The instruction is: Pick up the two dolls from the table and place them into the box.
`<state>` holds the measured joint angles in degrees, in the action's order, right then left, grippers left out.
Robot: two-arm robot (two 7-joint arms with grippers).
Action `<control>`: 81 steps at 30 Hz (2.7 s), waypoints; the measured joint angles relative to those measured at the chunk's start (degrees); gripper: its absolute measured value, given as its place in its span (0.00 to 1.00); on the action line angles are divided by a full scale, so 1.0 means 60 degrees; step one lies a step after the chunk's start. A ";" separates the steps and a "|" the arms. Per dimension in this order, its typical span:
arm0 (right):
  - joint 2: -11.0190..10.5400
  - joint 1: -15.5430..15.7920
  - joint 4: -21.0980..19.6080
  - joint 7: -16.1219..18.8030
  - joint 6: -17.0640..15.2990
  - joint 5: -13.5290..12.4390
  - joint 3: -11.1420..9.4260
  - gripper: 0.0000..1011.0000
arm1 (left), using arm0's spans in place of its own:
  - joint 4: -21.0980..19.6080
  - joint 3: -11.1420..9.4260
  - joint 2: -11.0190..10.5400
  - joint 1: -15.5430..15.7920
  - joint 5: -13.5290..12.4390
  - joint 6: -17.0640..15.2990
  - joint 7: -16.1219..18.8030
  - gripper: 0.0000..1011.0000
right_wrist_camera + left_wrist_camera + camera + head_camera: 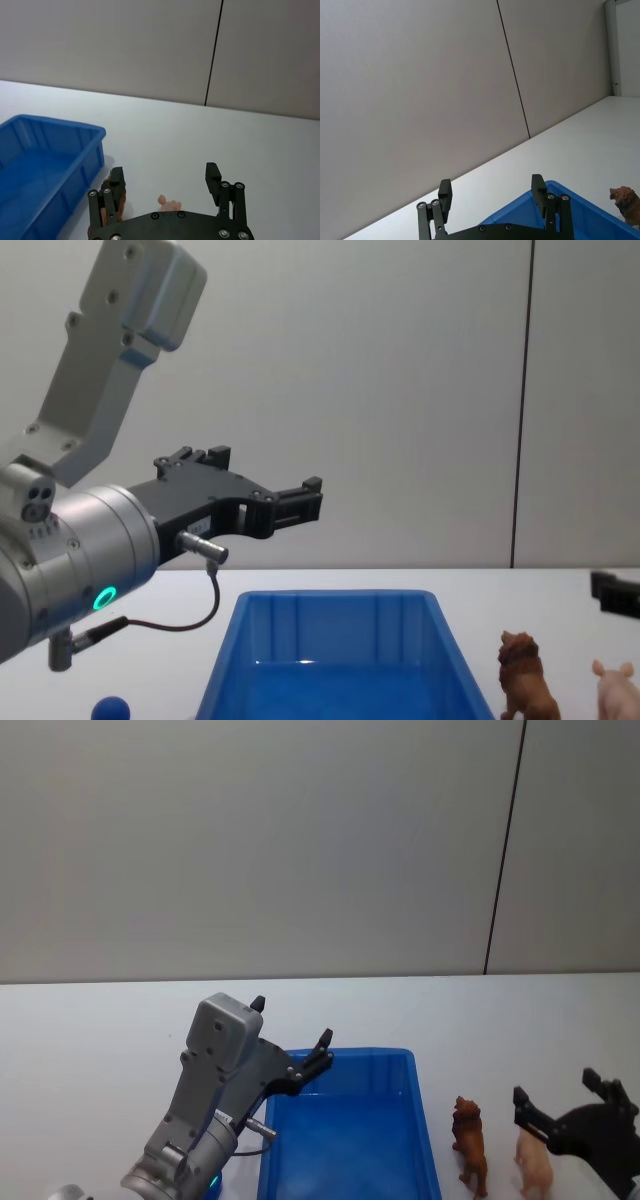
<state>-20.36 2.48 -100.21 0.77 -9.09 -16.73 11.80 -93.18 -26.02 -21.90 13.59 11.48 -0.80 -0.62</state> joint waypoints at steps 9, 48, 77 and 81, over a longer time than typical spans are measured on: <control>-0.0010 0.0201 0.0116 -0.0227 -0.0411 0.0168 0.0018 0.99 | 0.0000 0.0000 0.0001 0.0000 0.0000 0.0000 0.0000 0.99; 0.0533 0.0008 0.1833 -0.0113 0.0147 0.1310 0.0337 0.81 | 0.0000 -0.0001 0.0000 0.0000 0.0000 0.0000 0.0000 0.99; 0.0570 0.0092 0.1033 -0.0238 0.0603 0.1313 0.0192 0.38 | 0.0000 0.0000 0.0000 0.0000 0.0000 0.0000 0.0000 0.99; 0.0570 0.0036 0.0778 -0.0206 0.0637 0.1263 0.0147 0.38 | 0.0000 -0.0001 -0.0001 0.0000 0.0000 0.0000 0.0000 0.99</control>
<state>-16.94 2.70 -95.54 -0.46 -5.26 -9.16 12.68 -93.18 -26.03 -21.90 13.59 11.48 -0.80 -0.62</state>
